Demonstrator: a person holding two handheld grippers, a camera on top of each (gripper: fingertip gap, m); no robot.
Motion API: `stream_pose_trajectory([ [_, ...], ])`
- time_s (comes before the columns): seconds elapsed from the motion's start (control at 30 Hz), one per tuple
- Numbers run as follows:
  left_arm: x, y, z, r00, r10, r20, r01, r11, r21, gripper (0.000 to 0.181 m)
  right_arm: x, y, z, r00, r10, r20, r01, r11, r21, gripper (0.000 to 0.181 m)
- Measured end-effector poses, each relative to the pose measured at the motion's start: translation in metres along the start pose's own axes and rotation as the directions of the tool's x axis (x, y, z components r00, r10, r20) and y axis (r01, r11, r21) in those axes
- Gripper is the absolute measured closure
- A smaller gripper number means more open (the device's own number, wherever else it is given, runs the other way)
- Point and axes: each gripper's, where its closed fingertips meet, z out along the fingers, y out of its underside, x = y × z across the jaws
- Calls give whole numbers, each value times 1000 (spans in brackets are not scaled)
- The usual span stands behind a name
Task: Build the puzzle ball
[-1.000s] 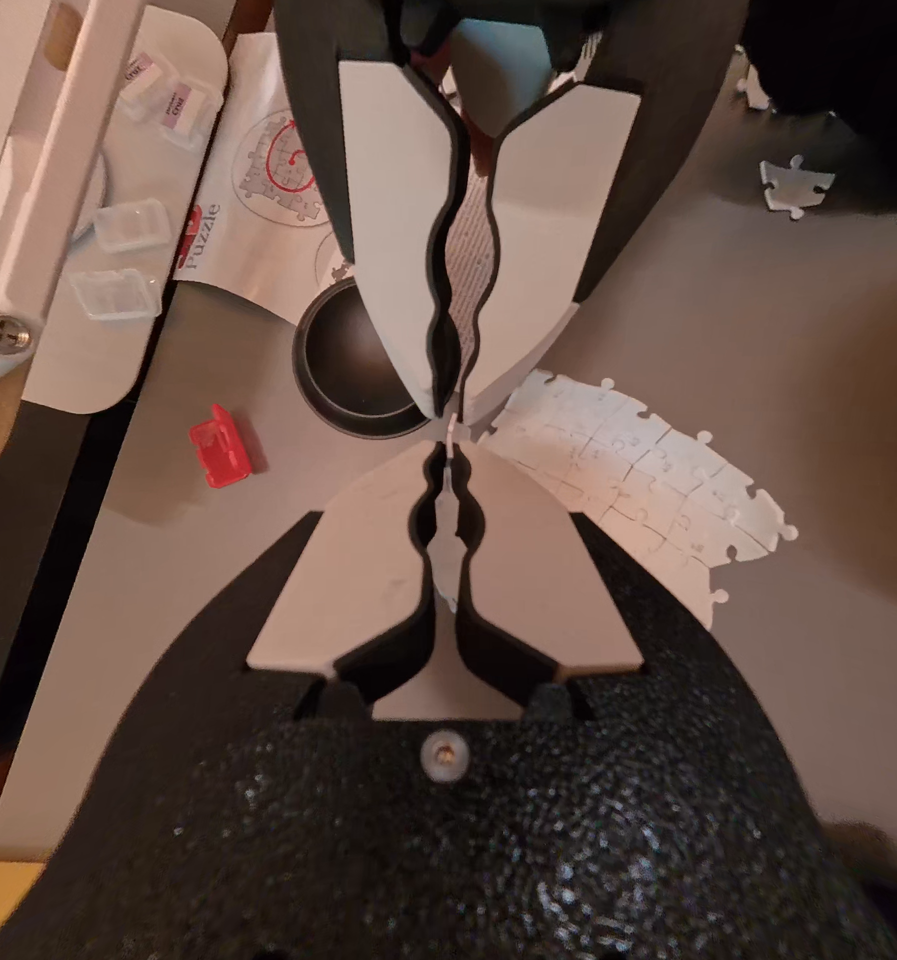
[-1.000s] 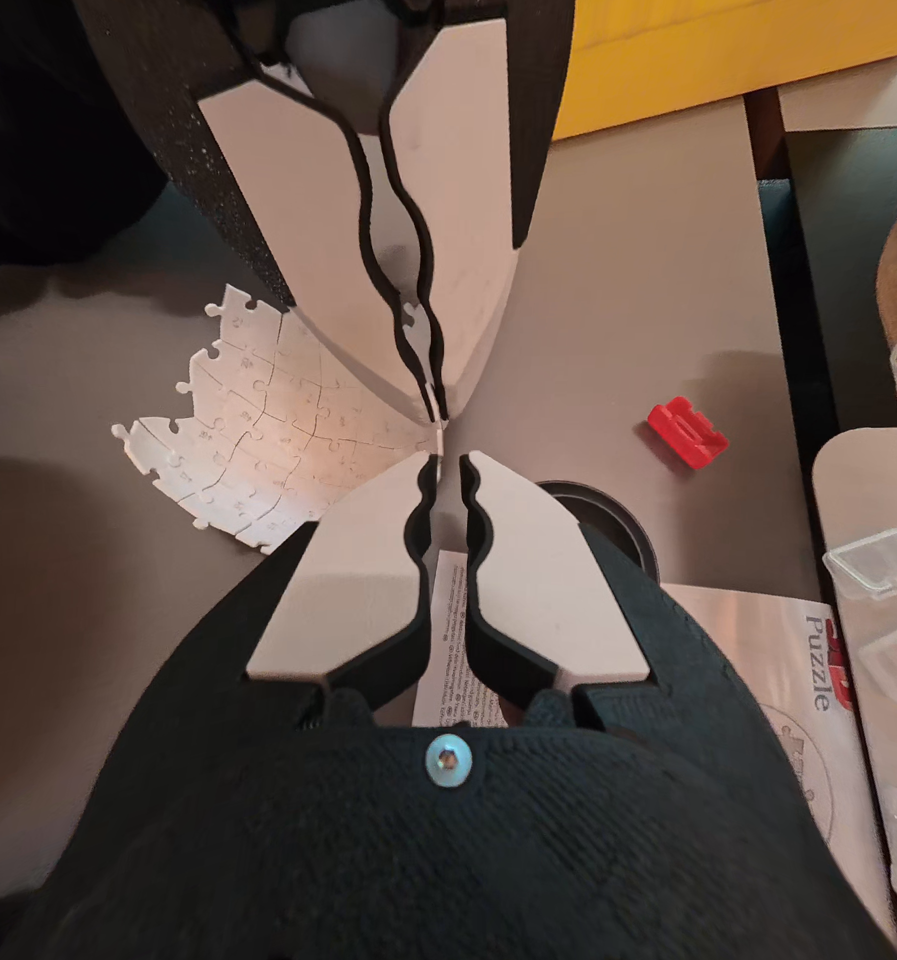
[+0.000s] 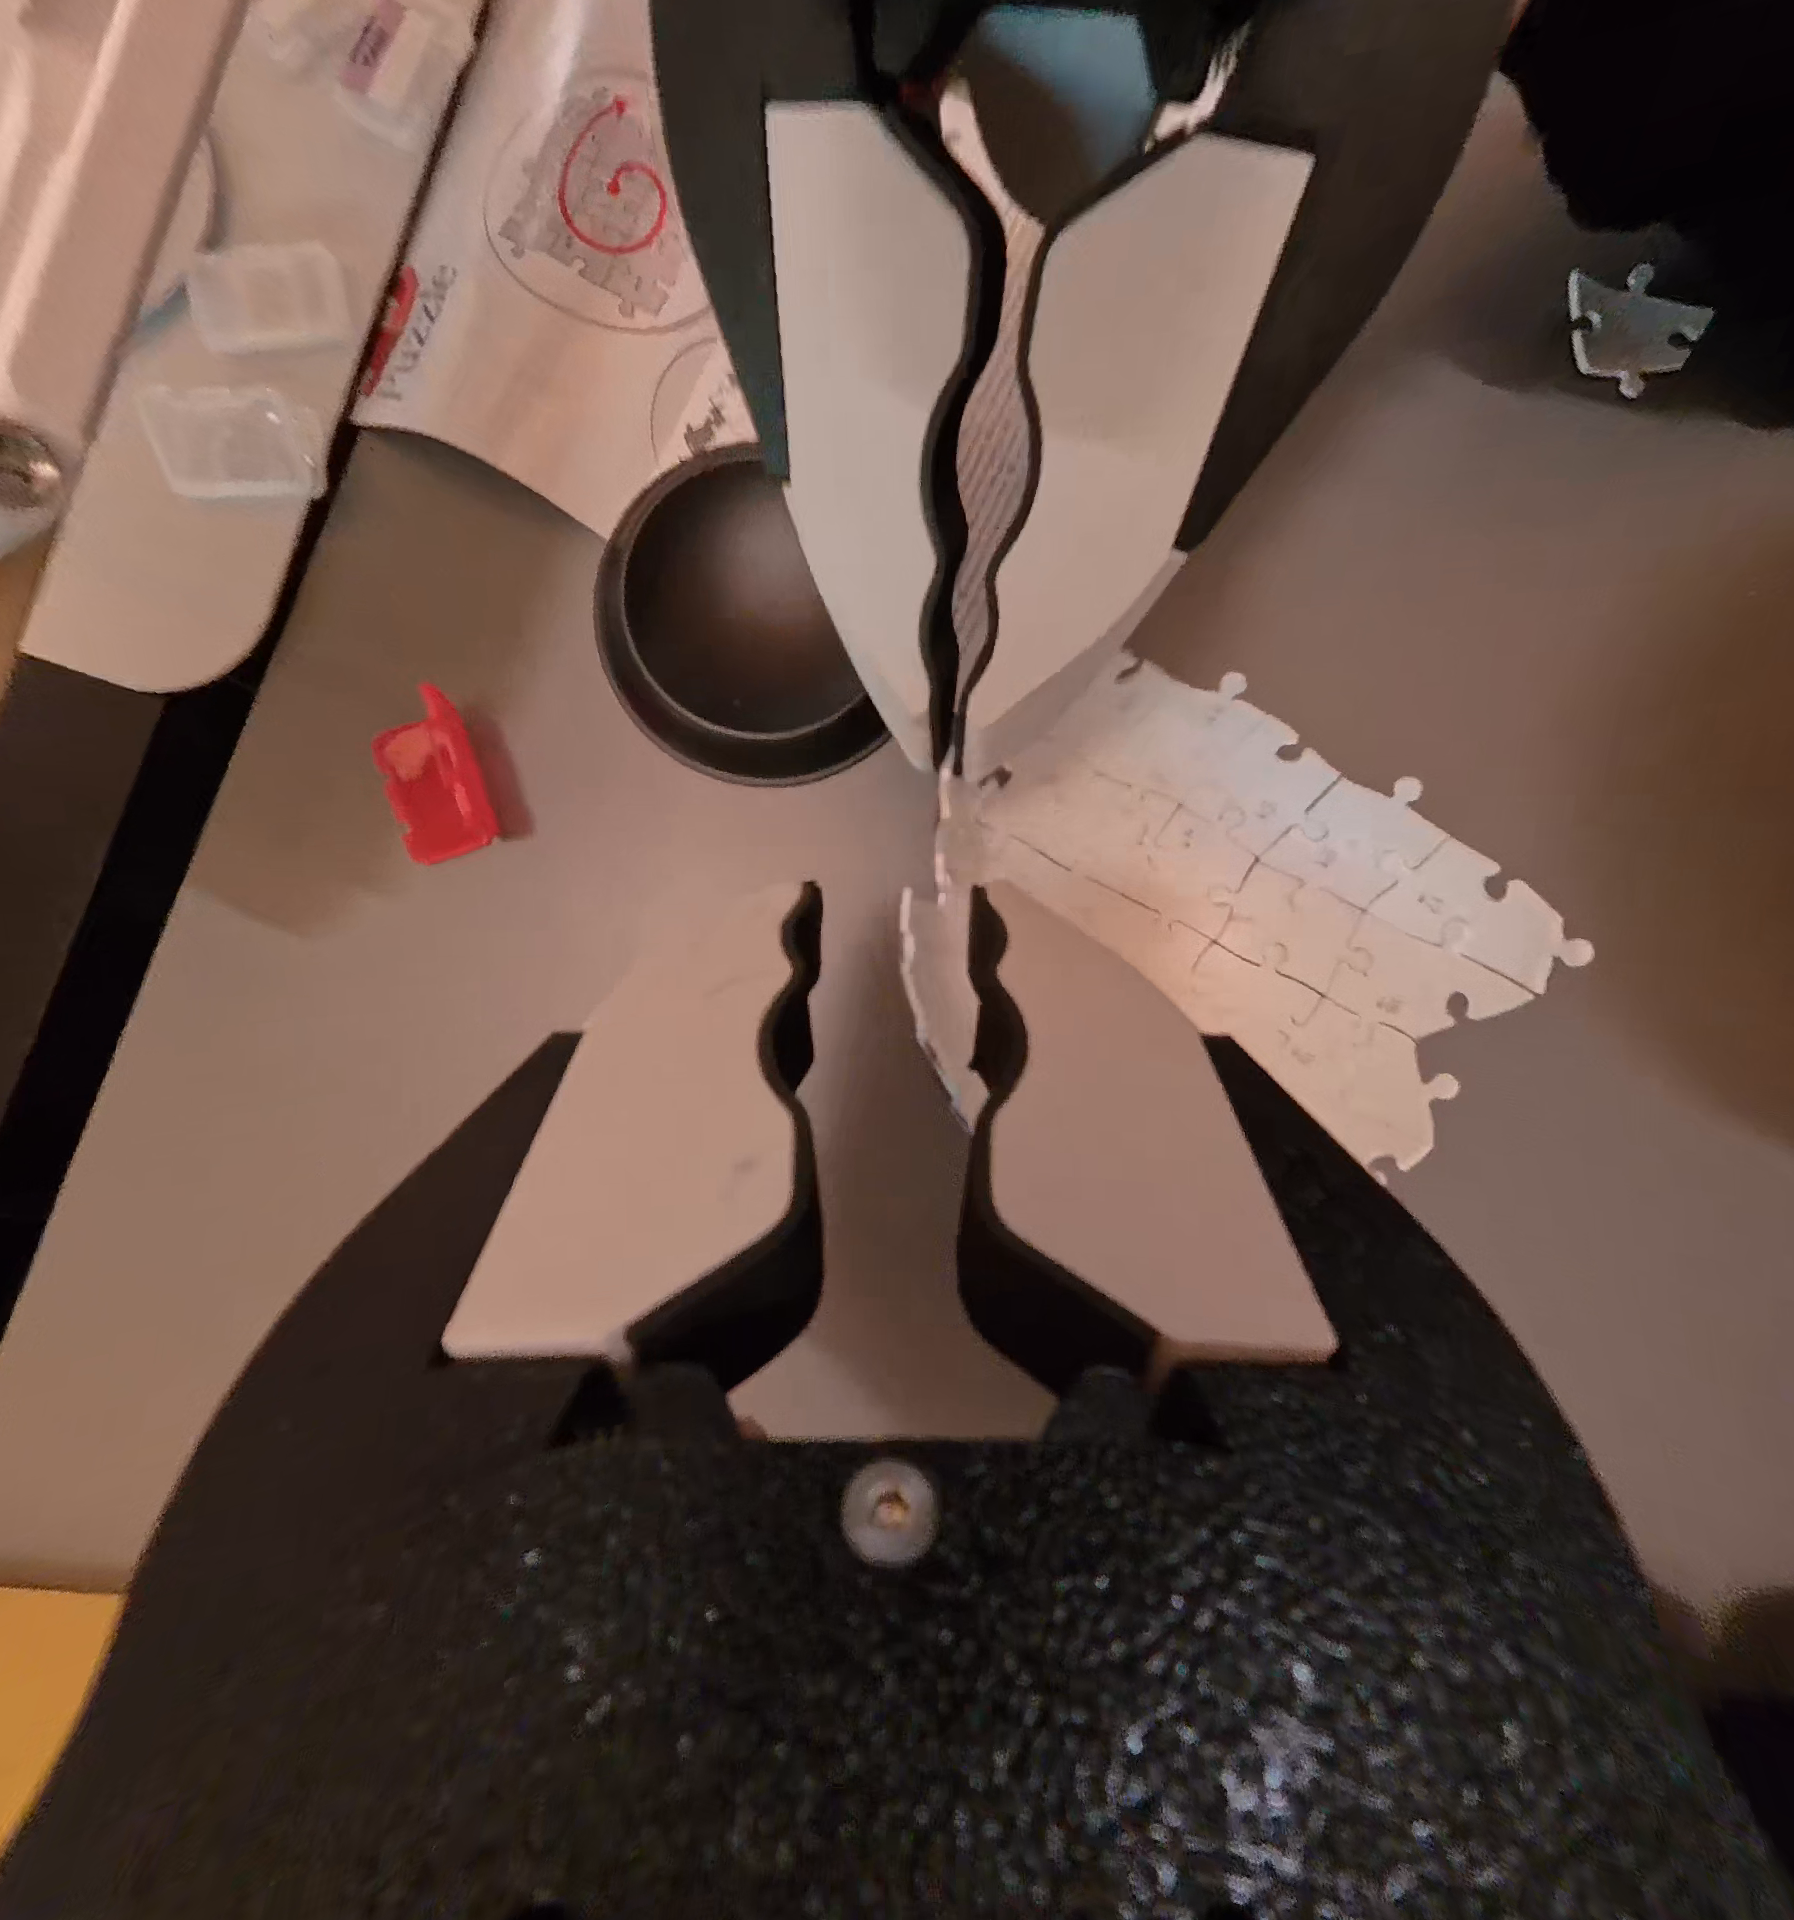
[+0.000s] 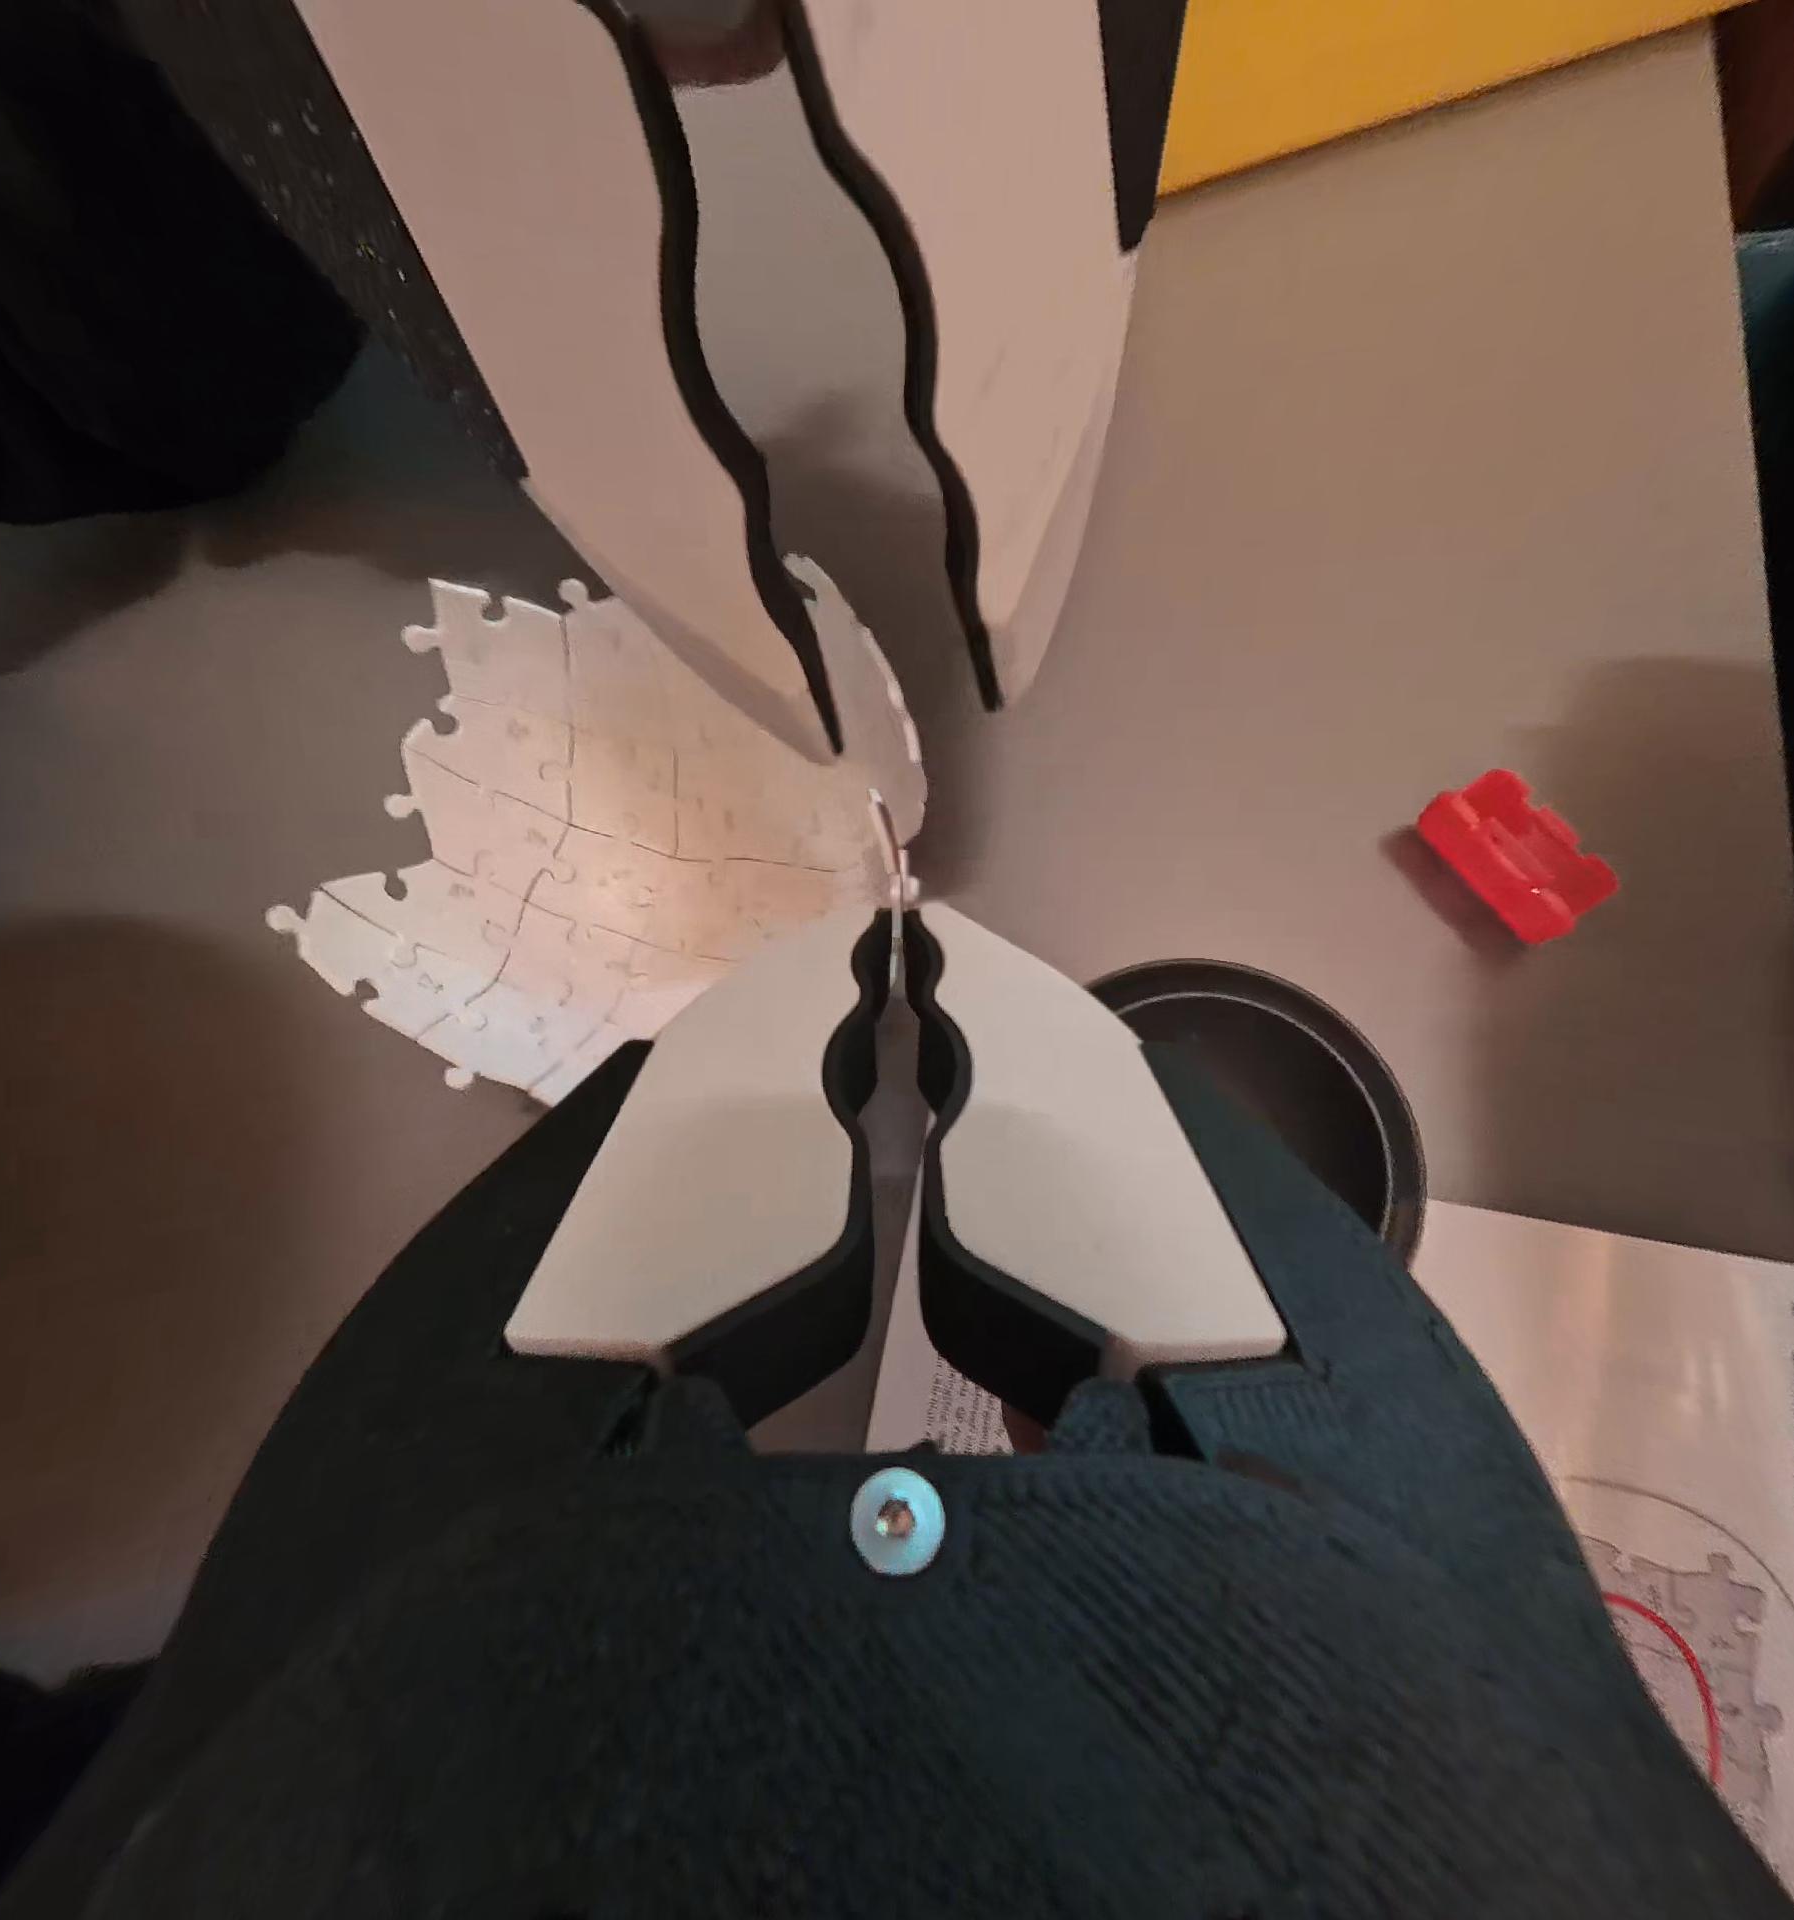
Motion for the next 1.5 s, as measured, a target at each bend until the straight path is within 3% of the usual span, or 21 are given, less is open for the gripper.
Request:
stream_pose_trajectory([
  [0.23,1,10,11,997,29,-65,-33,998,-55,155,3,-2,3,999,-27,-19,27,1000,-5,179],
  [0.4,16,6,8,972,-13,-233,5,999,-36,148,2,-1,6,999,-35,-22,34,999,-31,179],
  [0.63,5,16,12,959,-49,-280,22,995,-97,151,5,2,9,999,-28,-30,26,998,-53,179],
  [0.83,6,23,19,955,-10,-296,-38,987,-155,154,6,2,10,1000,-11,-27,9,999,-53,179],
  [1.5,7,21,24,955,40,-293,-88,985,-151,163,11,2,12,998,30,-52,-33,998,-59,178],
])
